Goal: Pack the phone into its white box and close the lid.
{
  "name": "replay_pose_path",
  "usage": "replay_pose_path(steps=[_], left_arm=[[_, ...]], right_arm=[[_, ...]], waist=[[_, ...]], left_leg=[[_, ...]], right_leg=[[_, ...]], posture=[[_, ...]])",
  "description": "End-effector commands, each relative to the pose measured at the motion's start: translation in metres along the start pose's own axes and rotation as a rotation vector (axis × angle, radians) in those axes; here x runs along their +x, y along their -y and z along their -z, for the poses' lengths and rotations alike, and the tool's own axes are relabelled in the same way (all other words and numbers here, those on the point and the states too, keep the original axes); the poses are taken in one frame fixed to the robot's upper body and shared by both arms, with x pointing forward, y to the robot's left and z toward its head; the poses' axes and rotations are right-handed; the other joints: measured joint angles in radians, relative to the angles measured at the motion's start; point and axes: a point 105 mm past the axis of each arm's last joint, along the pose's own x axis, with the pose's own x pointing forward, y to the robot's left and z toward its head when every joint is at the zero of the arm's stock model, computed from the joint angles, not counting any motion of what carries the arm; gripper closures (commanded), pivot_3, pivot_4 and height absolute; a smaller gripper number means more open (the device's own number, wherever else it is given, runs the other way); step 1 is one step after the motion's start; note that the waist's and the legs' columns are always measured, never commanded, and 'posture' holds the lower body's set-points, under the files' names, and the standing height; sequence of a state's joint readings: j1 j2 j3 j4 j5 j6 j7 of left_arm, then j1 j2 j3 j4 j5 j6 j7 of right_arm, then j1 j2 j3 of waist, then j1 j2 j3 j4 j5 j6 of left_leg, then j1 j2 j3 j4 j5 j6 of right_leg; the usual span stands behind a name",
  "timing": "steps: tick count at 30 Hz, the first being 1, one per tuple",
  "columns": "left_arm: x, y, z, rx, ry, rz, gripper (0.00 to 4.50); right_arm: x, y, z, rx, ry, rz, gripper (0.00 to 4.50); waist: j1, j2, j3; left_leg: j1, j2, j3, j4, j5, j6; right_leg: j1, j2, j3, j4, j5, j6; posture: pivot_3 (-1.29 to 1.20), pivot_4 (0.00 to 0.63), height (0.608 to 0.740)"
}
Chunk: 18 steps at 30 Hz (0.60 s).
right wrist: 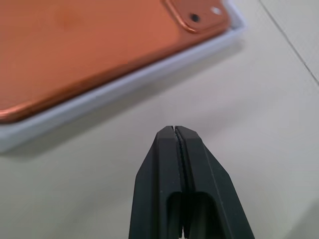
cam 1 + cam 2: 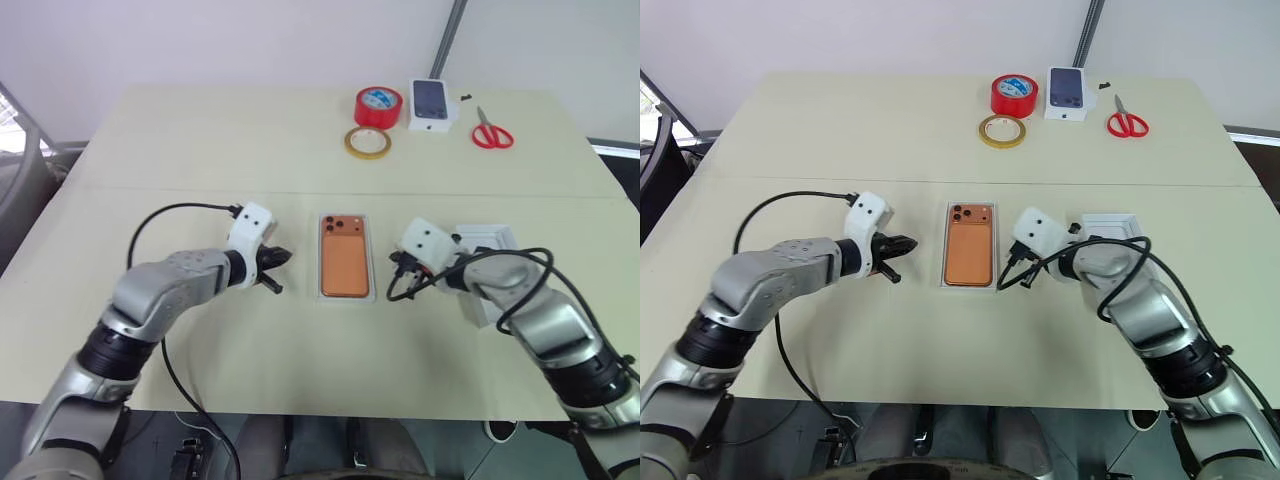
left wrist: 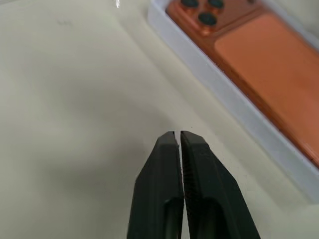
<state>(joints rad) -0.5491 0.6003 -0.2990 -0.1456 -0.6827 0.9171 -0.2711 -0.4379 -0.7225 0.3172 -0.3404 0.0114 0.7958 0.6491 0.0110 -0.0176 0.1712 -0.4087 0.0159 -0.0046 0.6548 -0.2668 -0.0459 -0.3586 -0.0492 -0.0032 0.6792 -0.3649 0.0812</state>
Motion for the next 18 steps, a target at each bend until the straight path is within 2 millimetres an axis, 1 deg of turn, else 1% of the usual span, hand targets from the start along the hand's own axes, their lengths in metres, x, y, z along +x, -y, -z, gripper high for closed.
replay_pose_path(steps=[1, 4, 5, 7, 9, 10, 14, 17, 18], left_arm=[[0.014, 0.010, -0.014, 0.058, 0.044, 0.041, 4.46], [0.025, 0.019, -0.018, 0.075, 0.043, 0.073, 4.46], [0.029, 0.027, -0.019, 0.091, 0.035, 0.106, 4.46], [0.034, 0.036, -0.020, 0.111, 0.023, 0.148, 4.46], [0.036, 0.049, -0.021, 0.106, 0.010, 0.215, 4.46], [0.037, 0.056, -0.022, 0.105, 0.004, 0.248, 4.46], [0.044, 0.088, -0.024, 0.139, -0.020, 0.381, 4.46], [0.048, 0.111, -0.029, 0.157, -0.020, 0.469, 4.46], [0.050, 0.117, -0.031, 0.158, -0.022, 0.483, 4.46]], right_arm=[[0.008, 0.002, -0.012, -0.045, 0.018, 0.029, 4.50], [0.014, 0.000, -0.015, -0.056, 0.017, 0.026, 4.50], [0.015, -0.002, -0.017, -0.061, 0.022, 0.018, 4.50], [0.016, -0.005, -0.020, -0.068, 0.030, 0.008, 4.50], [0.013, -0.008, -0.022, -0.057, 0.040, -0.009, 4.50], [0.010, -0.009, -0.020, -0.060, 0.037, -0.014, 4.50], [-0.006, -0.012, -0.005, -0.070, -0.008, -0.033, 4.50], [-0.023, -0.015, 0.008, -0.065, -0.047, -0.045, 4.50], [-0.028, -0.017, 0.013, -0.065, -0.064, -0.049, 4.50]], waist=[[-0.001, 0.000, 0.000], [-0.001, 0.000, 0.000], [-0.001, 0.000, 0.000], [-0.001, 0.000, 0.000], [-0.001, 0.000, 0.000], [0.000, 0.000, 0.000], [0.007, 0.000, 0.000], [0.006, 0.000, 0.000], [0.007, 0.000, 0.000]], left_leg=[[0.000, 0.000, 0.000, 0.000, 0.000, 0.000], [0.000, 0.000, 0.000, 0.000, 0.000, 0.000], [0.000, 0.000, 0.000, 0.000, 0.000, 0.000], [0.000, 0.000, 0.000, 0.000, 0.000, 0.000], [0.000, 0.000, 0.000, 0.000, 0.000, 0.000], [0.000, 0.000, 0.000, 0.000, 0.000, 0.000], [-0.001, -0.001, 0.000, 0.001, 0.000, 0.001], [-0.002, -0.001, 0.000, 0.004, -0.002, 0.003], [-0.002, -0.001, -0.001, 0.005, -0.004, 0.007]], right_leg=[[0.000, 0.000, 0.000, 0.000, 0.000, 0.000], [0.000, 0.000, 0.000, 0.000, 0.000, 0.000], [0.000, 0.000, 0.000, 0.000, 0.000, 0.000], [0.000, 0.000, 0.000, 0.000, 0.000, 0.000], [0.000, 0.000, 0.000, 0.000, 0.000, 0.000], [0.000, 0.000, 0.000, 0.000, 0.000, 0.000], [0.001, -0.001, -0.001, 0.000, 0.000, 0.000], [0.001, -0.001, -0.001, 0.000, 0.000, 0.000], [0.002, -0.001, -0.001, 0.000, 0.000, 0.000]], posture=[[0.00, 0.150, 0.740], [0.00, 0.150, 0.740], [0.00, 0.150, 0.740], [0.00, 0.150, 0.740], [0.00, 0.150, 0.740], [0.00, 0.150, 0.740], [0.00, 0.150, 0.740], [0.00, 0.150, 0.740], [0.00, 0.150, 0.740]])
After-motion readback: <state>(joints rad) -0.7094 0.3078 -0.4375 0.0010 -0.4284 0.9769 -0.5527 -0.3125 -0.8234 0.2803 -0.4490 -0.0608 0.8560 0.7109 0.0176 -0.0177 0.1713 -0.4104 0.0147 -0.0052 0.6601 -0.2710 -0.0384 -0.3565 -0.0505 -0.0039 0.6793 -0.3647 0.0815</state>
